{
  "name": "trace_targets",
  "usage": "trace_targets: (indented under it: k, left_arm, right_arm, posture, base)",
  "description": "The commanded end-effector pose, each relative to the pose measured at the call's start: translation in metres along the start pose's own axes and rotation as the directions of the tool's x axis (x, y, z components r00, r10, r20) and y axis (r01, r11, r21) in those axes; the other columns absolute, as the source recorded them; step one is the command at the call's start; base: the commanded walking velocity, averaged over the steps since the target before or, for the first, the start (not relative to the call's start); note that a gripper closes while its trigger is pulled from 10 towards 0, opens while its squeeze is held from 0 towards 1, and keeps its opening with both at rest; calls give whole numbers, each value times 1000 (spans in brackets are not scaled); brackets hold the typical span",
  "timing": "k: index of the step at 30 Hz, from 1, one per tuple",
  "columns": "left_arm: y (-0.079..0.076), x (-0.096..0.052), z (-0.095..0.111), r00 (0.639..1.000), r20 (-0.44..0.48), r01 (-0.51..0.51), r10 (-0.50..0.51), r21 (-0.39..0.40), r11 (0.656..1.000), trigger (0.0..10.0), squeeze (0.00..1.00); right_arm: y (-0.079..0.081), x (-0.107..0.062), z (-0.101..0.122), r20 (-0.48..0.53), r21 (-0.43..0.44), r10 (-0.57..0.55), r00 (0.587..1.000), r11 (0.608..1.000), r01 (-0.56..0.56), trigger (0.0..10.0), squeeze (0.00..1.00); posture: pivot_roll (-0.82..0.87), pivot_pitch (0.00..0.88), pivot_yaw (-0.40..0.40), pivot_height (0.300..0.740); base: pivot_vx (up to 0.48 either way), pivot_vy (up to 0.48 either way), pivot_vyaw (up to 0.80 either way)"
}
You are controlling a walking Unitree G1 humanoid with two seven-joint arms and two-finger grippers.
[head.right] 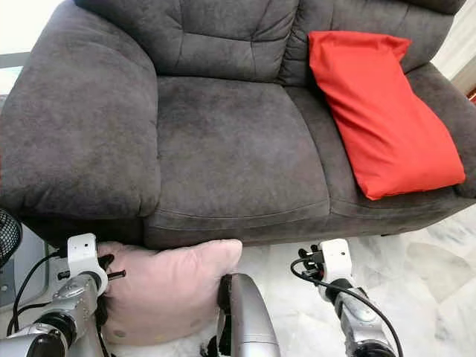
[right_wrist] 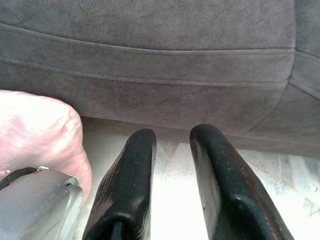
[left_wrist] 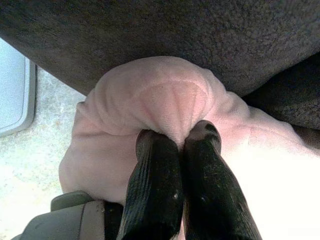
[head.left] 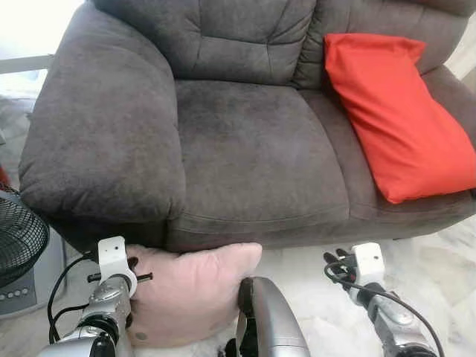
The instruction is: Move the pillow to the sofa from floor
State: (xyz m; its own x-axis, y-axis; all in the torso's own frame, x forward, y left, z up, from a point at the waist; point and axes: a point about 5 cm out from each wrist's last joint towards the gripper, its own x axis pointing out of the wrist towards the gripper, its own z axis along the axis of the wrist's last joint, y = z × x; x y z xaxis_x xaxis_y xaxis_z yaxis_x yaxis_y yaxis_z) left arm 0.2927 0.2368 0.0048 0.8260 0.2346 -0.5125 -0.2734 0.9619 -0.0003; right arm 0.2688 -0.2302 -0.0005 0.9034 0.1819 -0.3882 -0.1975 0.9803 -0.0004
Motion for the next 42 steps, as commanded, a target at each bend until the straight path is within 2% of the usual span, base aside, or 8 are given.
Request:
trace_targets:
  k: [1, 6, 7, 12, 17, 24, 34, 42]
  left_arm:
    - [-3, -2, -8, 1000, -9, 20, -19, 27, 999, 0, 0]
    - [-4, -2, -5, 999, 13, 29, -30, 42, 999, 0, 0]
    - [-7, -2, -1, 998, 43, 43, -44, 25, 999, 10000, 0]
    - [-18, -2, 4, 992, 90, 81, -87, 66, 995, 10000, 0]
    - [-21, -2, 10, 987, 136, 87, -87, 5, 996, 10000, 0]
    - [-22, -3, 8, 986, 134, 100, -102, 24, 995, 10000, 0]
    - [-24, -4, 7, 983, 142, 117, -119, 22, 993, 10000, 0]
    - [-29, -3, 12, 977, 164, 136, -139, 31, 990, 10000, 0]
  right_arm:
    - [-6, 0, 1, -24, 13, -38, 999, 999, 38, 10000, 0]
    - [2, 15, 19, 5, 28, -44, 999, 999, 44, 10000, 0]
    - [9, 21, 26, 20, 24, -34, 999, 999, 34, 10000, 0]
    - [20, 28, 30, 26, 29, -25, 999, 999, 24, 10000, 0]
    - [29, 24, 22, 51, 34, -6, 999, 999, 4, 10000, 0]
    - [47, 30, 27, 93, 35, 16, 995, 999, -20, 10000, 0]
    - [48, 29, 30, 134, 41, 9, 991, 999, -14, 10000, 0]
    - [69, 26, 26, 182, 39, 26, 983, 999, -34, 10000, 0]
  posture:
    - [-12, 125, -239, 522]
    - [-3, 127, -213, 522]
    - [1, 129, -208, 522]
    - [10, 136, -201, 522]
    - [26, 144, -192, 522]
    - [38, 144, -172, 522]
    - [46, 122, -146, 522]
    - [62, 101, -131, 522]
  base:
    - [0, 0, 0]
    - [0, 0, 0]
    - [0, 0, 0]
    - [0, 0, 0]
    - [-58, 0, 0]
    - [-259, 0, 0]
    - [-277, 0, 0]
    - [-290, 0, 0]
